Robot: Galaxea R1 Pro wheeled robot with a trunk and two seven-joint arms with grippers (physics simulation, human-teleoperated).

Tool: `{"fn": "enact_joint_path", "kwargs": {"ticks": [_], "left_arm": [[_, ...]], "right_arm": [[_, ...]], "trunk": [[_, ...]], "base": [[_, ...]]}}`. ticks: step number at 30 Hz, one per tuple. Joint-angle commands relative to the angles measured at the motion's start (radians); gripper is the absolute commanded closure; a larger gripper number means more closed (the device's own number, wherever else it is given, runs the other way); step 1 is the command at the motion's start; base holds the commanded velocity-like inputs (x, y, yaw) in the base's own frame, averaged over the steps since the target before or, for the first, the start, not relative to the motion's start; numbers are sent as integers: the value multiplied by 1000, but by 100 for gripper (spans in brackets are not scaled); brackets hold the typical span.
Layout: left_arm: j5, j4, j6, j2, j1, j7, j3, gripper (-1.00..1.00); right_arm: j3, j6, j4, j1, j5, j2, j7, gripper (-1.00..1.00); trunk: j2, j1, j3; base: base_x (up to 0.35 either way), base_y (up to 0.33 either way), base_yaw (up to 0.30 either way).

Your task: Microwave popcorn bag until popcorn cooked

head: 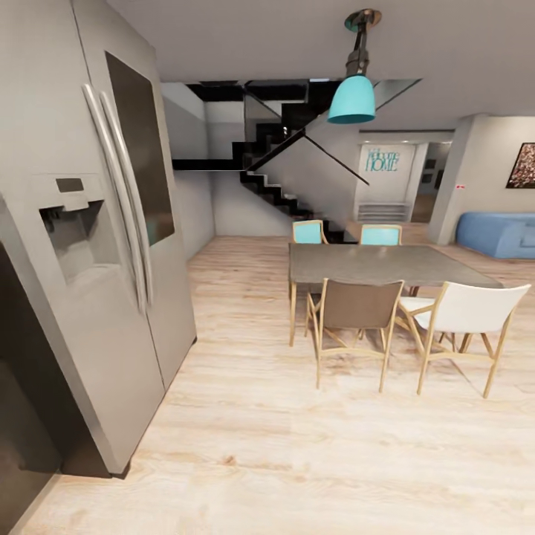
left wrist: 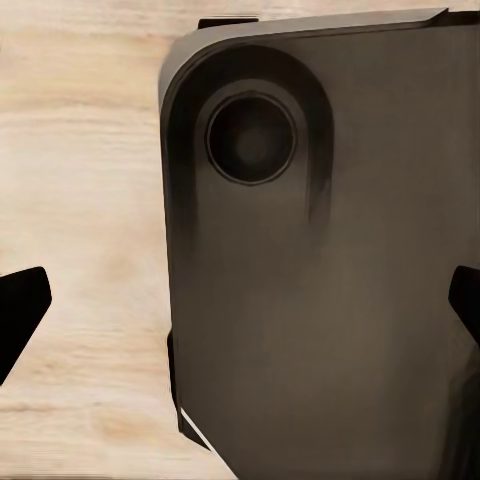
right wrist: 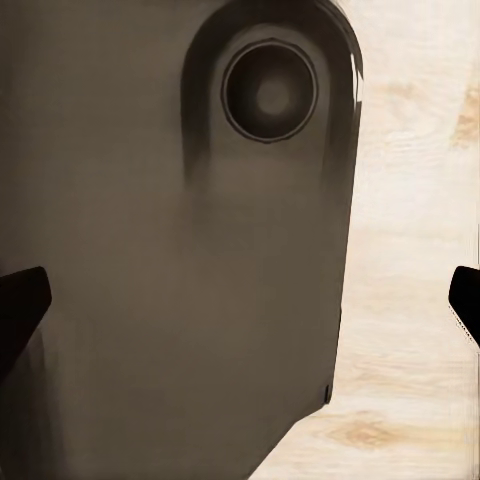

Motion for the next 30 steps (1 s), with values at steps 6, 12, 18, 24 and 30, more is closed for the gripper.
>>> {"fn": "enact_joint_path", "kwargs": {"ticks": [6, 12, 18, 24, 30], "left_arm": [[-1, -1, -2, 0, 0, 0, 0, -100], [-1, -1, -2, 0, 0, 0, 0, -100], [-1, -1, -2, 0, 0, 0, -1, -100], [-1, -1, -2, 0, 0, 0, -1, -100], [-1, 0, -2, 0, 0, 0, 0, -100]], "right_arm": [[1, -5, 1, 0, 1, 0, 0, -100], [1, -5, 1, 0, 1, 0, 0, -100], [1, -5, 1, 0, 1, 0, 0, -100], [1, -5, 1, 0, 1, 0, 0, -100], [1, -5, 1, 0, 1, 0, -1, -100]], "trunk": [[0, 0, -1], [0, 0, -1], [0, 0, -1], [0, 0, -1], [0, 0, -1]], "base": [[0, 0, 288], [0, 0, 288], [0, 0, 288], [0, 0, 288], [0, 0, 288]]}}
